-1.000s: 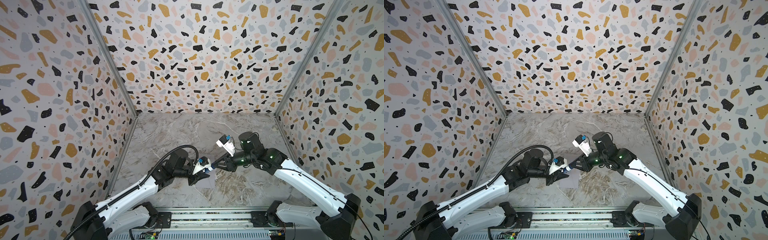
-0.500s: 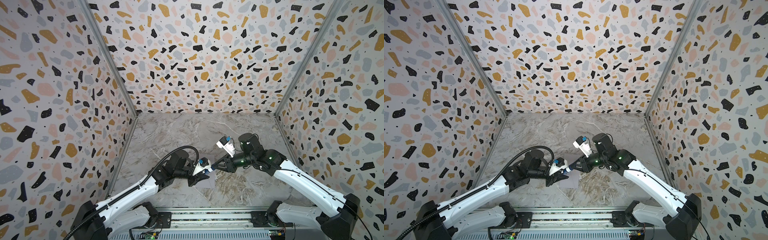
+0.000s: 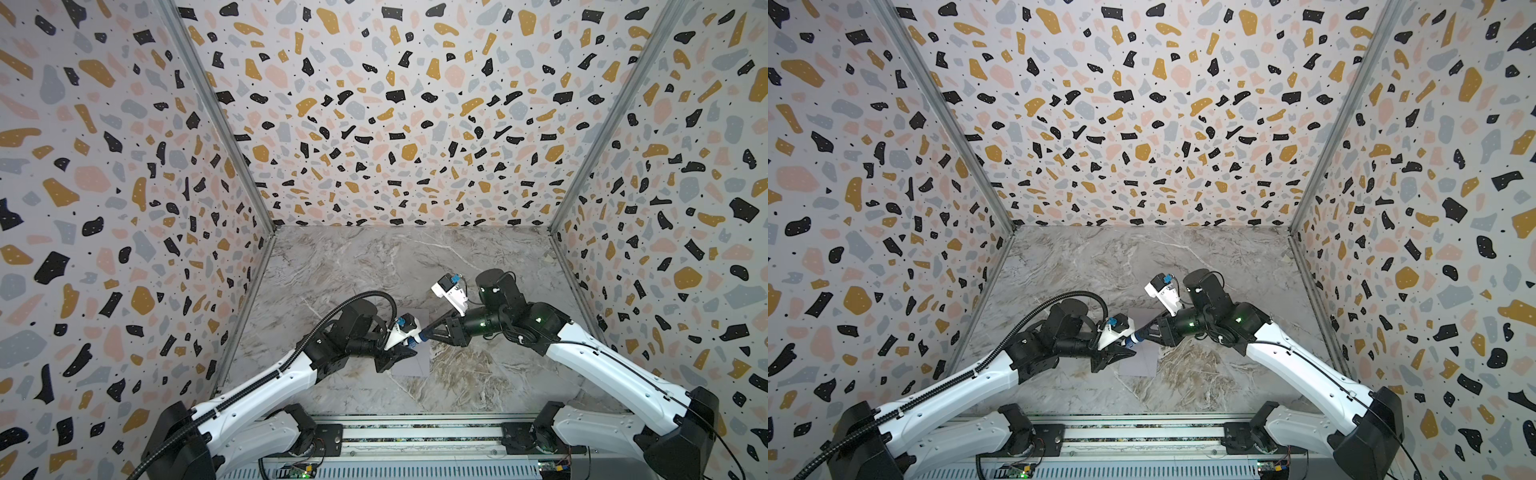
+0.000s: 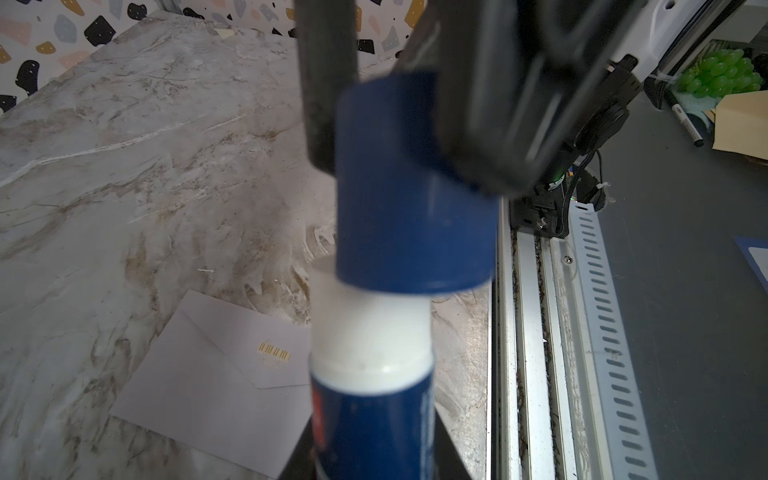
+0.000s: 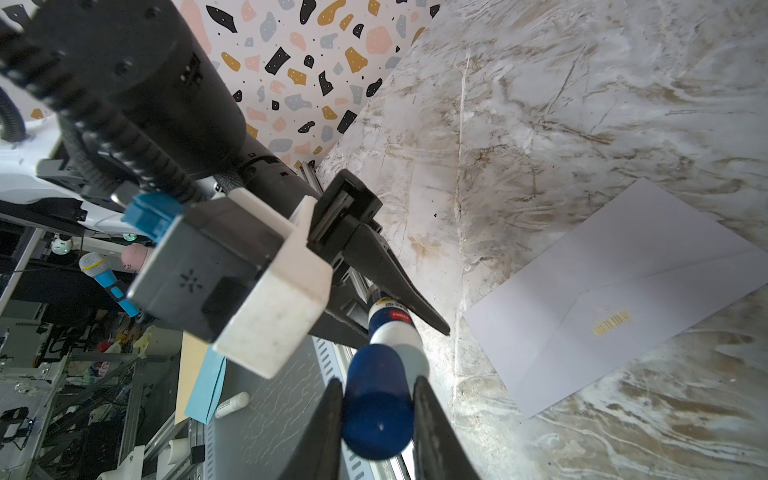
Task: Place the letter into the envelope and seal it
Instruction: 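Press the dark-blue cap down onto the glue stick held by the left gripper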
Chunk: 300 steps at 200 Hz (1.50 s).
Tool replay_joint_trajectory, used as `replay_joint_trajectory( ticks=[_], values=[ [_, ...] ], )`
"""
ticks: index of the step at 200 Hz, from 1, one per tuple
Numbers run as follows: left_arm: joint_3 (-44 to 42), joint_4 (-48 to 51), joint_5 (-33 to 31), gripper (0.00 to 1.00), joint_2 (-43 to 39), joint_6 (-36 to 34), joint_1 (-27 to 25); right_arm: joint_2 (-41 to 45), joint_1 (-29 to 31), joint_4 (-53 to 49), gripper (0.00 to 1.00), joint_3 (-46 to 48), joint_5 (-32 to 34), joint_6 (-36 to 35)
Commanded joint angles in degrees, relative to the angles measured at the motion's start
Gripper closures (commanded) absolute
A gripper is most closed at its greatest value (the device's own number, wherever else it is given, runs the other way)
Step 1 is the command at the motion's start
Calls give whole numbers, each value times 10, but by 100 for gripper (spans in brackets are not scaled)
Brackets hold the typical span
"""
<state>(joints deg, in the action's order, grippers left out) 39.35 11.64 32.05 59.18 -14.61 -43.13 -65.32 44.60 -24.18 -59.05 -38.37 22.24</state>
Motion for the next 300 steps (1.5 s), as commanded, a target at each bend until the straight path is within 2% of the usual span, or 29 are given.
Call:
replay_joint_trajectory(
  ticks=[1,69,126,186,241,300],
  values=[
    [22,-105,10,94,-11,12,2,4,21,-23,84,12,-32,-11],
    [14,-113,14,94,-17,12,2,9,18,-70,86,-26,67,-42],
    [15,-116,19,94,-18,14,2,3,17,-64,87,-30,81,-41],
    [13,-126,26,94,-23,24,2,-1,18,-44,87,-19,74,-39],
    [10,-146,29,94,-30,28,2,-21,6,-24,87,-19,26,-28],
    [10,-164,-7,94,-41,28,2,-44,0,-26,87,-31,-17,-22]
  ],
)
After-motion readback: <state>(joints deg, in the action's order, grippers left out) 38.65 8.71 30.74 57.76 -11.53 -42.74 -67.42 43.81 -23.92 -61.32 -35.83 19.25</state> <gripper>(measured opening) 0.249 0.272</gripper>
